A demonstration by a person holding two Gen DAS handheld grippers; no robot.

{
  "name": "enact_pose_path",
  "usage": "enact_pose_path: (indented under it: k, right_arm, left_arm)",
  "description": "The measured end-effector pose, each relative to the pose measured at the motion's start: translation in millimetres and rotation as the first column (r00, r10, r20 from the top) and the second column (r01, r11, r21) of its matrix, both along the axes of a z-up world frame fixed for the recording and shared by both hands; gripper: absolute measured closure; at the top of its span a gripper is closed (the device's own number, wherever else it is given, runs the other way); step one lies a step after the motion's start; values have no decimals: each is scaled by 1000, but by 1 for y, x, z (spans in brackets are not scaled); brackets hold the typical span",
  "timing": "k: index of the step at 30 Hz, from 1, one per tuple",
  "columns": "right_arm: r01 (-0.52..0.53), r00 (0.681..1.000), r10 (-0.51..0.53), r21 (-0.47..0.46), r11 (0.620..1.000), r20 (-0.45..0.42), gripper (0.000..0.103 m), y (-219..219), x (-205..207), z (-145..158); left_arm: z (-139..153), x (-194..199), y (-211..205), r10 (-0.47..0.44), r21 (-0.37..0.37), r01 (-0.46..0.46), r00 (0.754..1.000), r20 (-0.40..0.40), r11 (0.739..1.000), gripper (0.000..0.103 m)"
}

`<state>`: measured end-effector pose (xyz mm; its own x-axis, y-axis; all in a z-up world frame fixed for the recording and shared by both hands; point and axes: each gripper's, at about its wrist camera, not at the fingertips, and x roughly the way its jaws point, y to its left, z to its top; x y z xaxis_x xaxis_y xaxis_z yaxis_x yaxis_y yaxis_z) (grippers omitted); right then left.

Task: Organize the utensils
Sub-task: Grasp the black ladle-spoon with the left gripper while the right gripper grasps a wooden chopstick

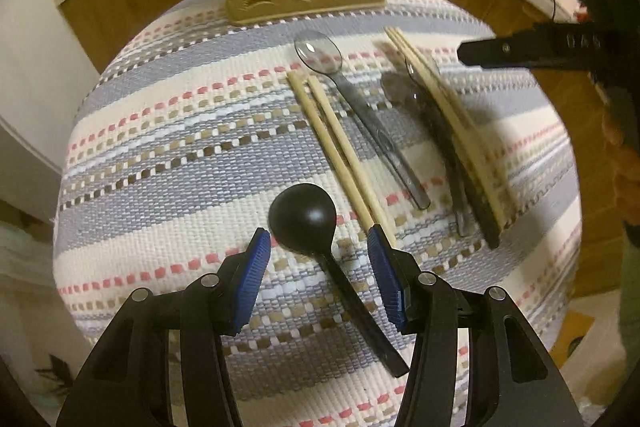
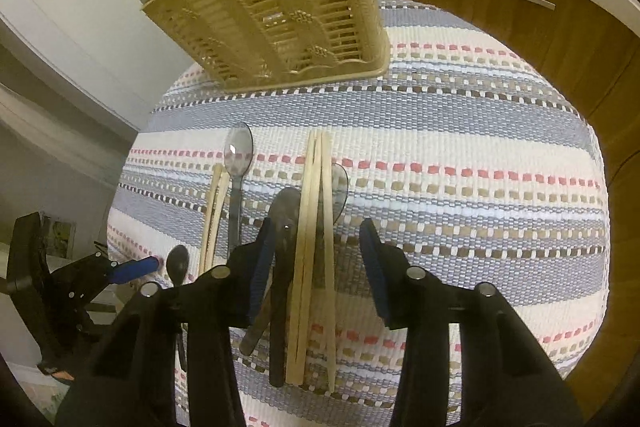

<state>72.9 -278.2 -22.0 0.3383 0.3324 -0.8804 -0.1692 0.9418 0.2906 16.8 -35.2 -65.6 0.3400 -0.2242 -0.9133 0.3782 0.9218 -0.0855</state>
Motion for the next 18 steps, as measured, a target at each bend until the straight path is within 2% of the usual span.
enact_pose_path:
  k: [3, 6, 8, 9, 12, 14, 16, 18]
  right_arm:
    - [6, 1000, -6, -9, 1000, -5, 67, -2, 2, -2]
    - [6, 1000, -6, -19, 1000, -23, 70, -1, 6, -7]
    - [-1, 999, 0, -24, 1000, -44, 72, 1, 10, -15]
    - [-6, 999, 4, -27, 1000, -51, 74, 2, 10, -18]
    - [-24, 998, 21, -43, 999, -66, 78, 8, 11, -24]
    - [-35, 997, 31, -57, 998, -68, 81, 12, 11, -27]
    - [-42, 997, 37, -67, 997, -71, 83, 14, 11, -30]
    - [-48, 997, 43, -71, 996, -66, 85, 16, 11, -30]
  left_arm:
    - [-9, -2, -8, -20, 76, 19, 1000, 15, 997, 55]
    - [-11, -1, -10, -17, 83, 14, 999, 32, 996, 59]
    - [-10, 1, -7, -8, 75, 5, 999, 38, 997, 70]
    - [-10, 2, -4, -2, 64, -1, 999, 39, 998, 70]
    - [-6, 6, 6, 14, 2, -14, 999, 31, 1000, 74]
    - [-3, 6, 14, 24, -68, -22, 999, 33, 997, 80]
    - [0, 8, 28, 34, -155, -32, 999, 9, 987, 82]
    - [-1, 9, 41, 49, -206, -50, 999, -7, 977, 84]
